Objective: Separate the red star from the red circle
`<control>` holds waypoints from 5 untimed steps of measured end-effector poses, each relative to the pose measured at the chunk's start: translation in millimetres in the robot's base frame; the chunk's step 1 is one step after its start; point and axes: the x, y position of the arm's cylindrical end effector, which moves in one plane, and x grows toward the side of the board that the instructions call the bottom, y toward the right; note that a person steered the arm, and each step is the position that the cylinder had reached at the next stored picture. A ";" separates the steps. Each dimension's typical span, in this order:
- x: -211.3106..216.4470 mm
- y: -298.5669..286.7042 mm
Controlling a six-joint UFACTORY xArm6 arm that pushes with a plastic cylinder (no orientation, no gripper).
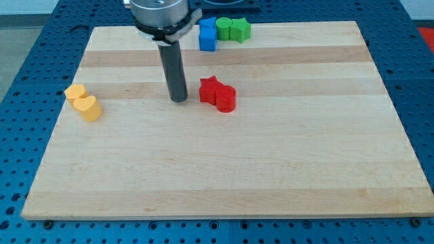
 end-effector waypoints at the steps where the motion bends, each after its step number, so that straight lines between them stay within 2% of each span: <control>1: 10.6 36.3; 2: -1.8 90.5; 3: -40.7 124.7; 4: -75.3 132.8; 5: -50.8 132.8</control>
